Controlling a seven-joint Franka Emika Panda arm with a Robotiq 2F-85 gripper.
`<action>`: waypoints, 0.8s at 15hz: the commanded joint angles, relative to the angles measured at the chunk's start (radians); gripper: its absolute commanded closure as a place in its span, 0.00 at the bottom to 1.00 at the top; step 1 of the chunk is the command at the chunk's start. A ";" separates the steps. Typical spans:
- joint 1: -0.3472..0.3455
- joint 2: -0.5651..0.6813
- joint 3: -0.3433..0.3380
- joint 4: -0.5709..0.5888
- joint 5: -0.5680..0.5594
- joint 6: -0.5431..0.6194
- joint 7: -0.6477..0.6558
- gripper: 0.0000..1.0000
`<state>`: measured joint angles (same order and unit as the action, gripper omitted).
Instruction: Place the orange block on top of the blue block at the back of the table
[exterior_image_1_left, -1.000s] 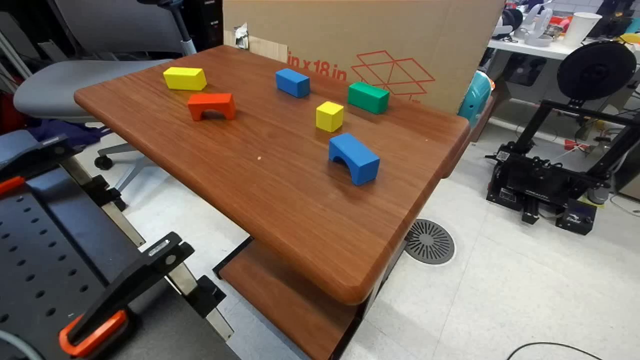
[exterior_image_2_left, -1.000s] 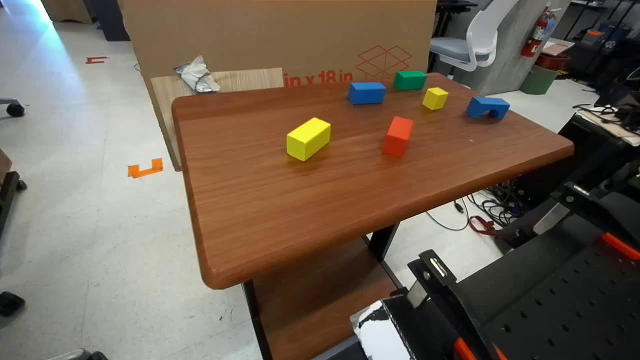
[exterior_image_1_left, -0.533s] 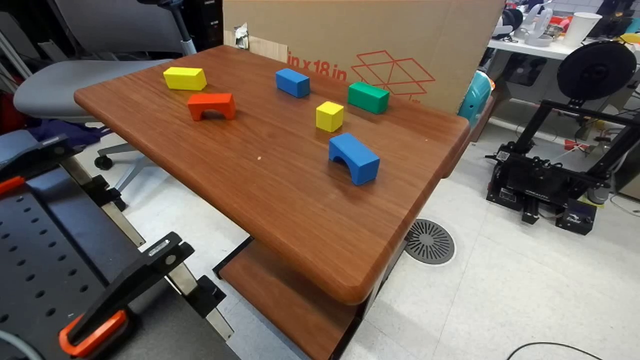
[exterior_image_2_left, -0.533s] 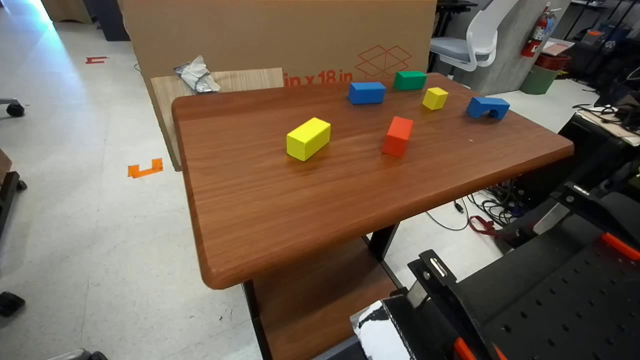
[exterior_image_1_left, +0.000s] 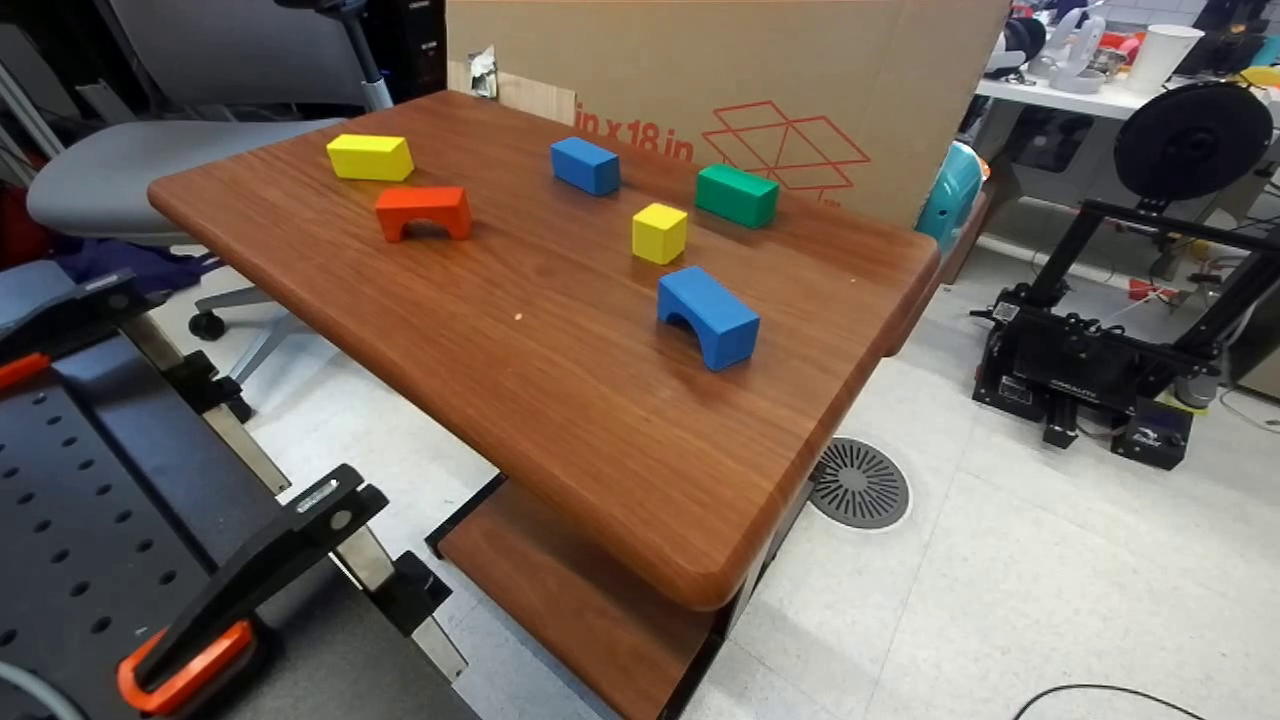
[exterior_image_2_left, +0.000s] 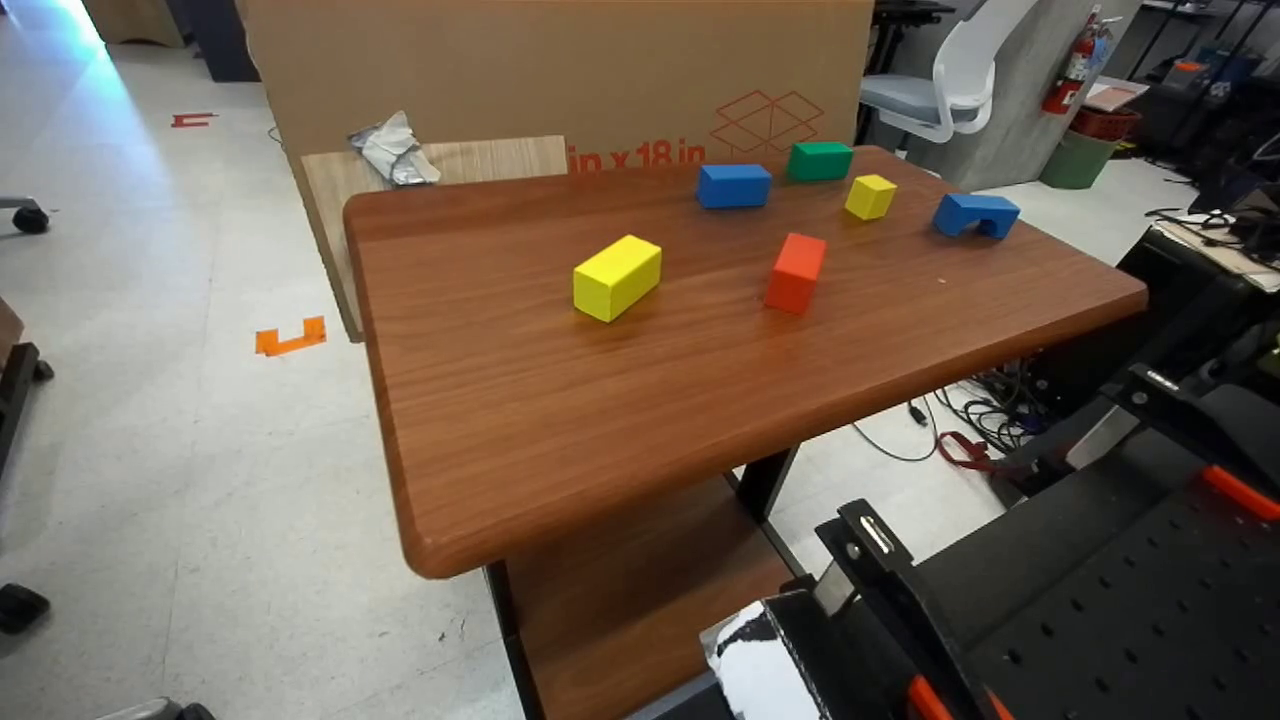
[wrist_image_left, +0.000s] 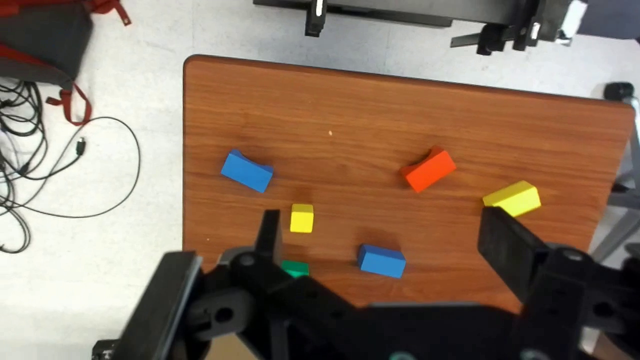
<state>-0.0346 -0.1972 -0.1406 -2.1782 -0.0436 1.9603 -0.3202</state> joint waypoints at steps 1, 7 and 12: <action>0.013 0.104 0.066 -0.033 -0.098 0.132 0.039 0.00; 0.020 0.283 0.109 -0.082 -0.229 0.325 0.018 0.00; 0.050 0.426 0.125 -0.070 -0.358 0.421 0.088 0.00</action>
<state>-0.0100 0.1536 -0.0201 -2.2709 -0.2996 2.3367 -0.2958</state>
